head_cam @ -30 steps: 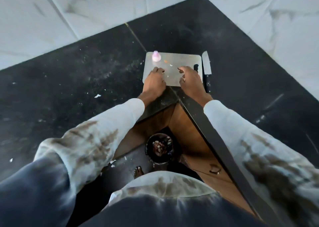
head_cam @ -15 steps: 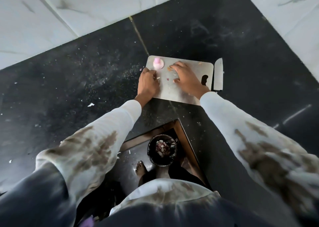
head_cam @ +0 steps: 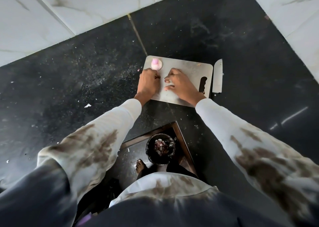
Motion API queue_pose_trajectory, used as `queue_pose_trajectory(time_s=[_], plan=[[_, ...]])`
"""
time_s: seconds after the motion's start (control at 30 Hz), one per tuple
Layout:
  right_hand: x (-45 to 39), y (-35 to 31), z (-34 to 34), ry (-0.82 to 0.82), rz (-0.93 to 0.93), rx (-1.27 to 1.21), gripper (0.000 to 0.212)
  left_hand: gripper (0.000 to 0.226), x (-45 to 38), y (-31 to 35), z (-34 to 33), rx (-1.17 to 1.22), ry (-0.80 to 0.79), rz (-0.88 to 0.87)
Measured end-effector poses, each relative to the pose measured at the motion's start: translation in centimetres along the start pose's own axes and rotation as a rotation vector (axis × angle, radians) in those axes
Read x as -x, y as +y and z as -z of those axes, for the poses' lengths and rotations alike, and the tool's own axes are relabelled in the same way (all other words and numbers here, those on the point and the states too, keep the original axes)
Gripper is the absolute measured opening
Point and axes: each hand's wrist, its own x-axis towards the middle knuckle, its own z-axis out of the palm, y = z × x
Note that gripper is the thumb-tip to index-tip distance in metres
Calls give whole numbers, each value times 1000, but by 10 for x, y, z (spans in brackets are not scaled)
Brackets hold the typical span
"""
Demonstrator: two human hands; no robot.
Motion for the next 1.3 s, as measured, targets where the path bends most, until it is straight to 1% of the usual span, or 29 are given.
queue_pose_trajectory(time_s=[0.07,0.13,0.2,0.23,0.37,0.43,0.53,0.6,0.73,0.8,0.87,1.0,1.03,1.13,1.23,1.3], plan=[[3,-4,-1,-14,12,26,41,16,1,1,0,-15,-2,-32],[3,-10,-3,-9,41,53,31,13,4,2,-1,-5,-3,-58],[4,-16,-7,14,51,70,20,21,7,2,-1,24,-4,-61],[5,-18,-10,29,47,75,18,23,8,2,-1,34,-14,-59],[9,-21,-22,86,9,133,18,20,15,-3,-1,48,-49,-60],[9,-24,-26,145,-91,69,18,22,17,-5,0,85,-44,-71],[15,-36,-24,262,-332,-164,10,26,25,-10,0,170,-41,-69],[29,-48,-22,318,-427,-301,7,24,34,-14,-2,220,-55,-78],[80,-85,-42,420,-526,-285,15,20,80,-32,-14,287,-116,-162],[110,-105,-58,453,-584,-245,14,20,113,-40,-20,307,-151,-188],[142,-130,-77,495,-635,-217,10,21,148,-50,-25,337,-152,-244],[202,-178,-113,581,-734,-166,14,19,222,-76,-36,398,-148,-301],[215,-185,-125,583,-761,-163,14,19,237,-85,-41,395,-160,-303],[248,-198,-160,489,-820,-227,14,22,272,-116,-60,366,-242,-248],[271,-195,-202,408,-910,-335,15,25,290,-150,-91,346,-342,-148],[276,-191,-234,382,-923,-354,13,22,292,-172,-121,312,-379,-153]])
